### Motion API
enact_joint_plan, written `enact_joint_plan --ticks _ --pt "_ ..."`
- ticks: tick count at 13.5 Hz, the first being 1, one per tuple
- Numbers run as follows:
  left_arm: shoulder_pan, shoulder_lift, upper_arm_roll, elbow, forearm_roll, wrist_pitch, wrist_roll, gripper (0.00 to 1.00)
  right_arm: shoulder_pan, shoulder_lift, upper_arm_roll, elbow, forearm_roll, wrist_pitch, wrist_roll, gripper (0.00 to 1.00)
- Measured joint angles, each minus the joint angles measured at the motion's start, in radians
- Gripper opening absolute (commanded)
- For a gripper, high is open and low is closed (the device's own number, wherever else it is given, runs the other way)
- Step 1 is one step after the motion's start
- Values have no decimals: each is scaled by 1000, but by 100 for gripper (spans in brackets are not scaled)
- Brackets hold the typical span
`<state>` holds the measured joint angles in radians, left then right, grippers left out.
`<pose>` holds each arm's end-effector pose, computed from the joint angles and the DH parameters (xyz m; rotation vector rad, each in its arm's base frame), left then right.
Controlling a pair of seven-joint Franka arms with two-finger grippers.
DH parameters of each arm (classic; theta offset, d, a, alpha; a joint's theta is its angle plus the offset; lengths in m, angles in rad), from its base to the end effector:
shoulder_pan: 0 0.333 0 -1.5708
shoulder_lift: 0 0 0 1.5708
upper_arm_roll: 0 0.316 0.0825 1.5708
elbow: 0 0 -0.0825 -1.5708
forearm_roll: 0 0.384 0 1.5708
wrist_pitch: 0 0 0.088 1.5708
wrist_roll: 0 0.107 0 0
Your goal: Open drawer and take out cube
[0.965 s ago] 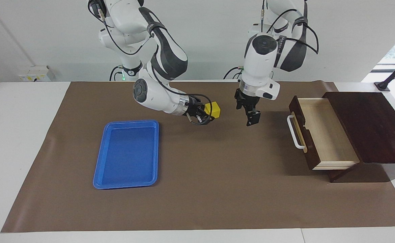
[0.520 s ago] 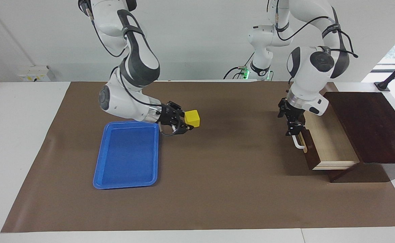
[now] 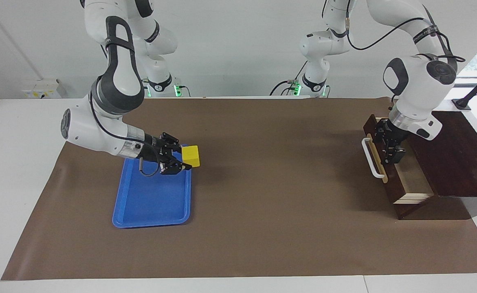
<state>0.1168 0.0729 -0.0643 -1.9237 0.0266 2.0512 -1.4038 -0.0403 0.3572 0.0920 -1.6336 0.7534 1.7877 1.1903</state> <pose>0.5819 0.0327 0.4567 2.3414 2.0639 0.0855 0.6427 0.0854 0.4203 -1.9459 1.6222 0.7900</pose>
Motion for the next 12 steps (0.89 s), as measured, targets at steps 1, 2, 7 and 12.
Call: enact_joint_plan --ticks 1,2,7,12 --pt "35 0 1 -1 0 5 39 100 -21 5 -1 -5 -15 -3 -24 0" --pt "69 0 2 -1 0 8 77 100 -43 11 -1 -14 -30 -4 -49 0" --pt "112 -6 -3 -6 -5 7 122 100 -137 42 -6 -101 -45 51 -148 0" --pt "87 -40 -23 118 -1 -212 283 100 -170 48 -7 -214 -45 158 -216 0"
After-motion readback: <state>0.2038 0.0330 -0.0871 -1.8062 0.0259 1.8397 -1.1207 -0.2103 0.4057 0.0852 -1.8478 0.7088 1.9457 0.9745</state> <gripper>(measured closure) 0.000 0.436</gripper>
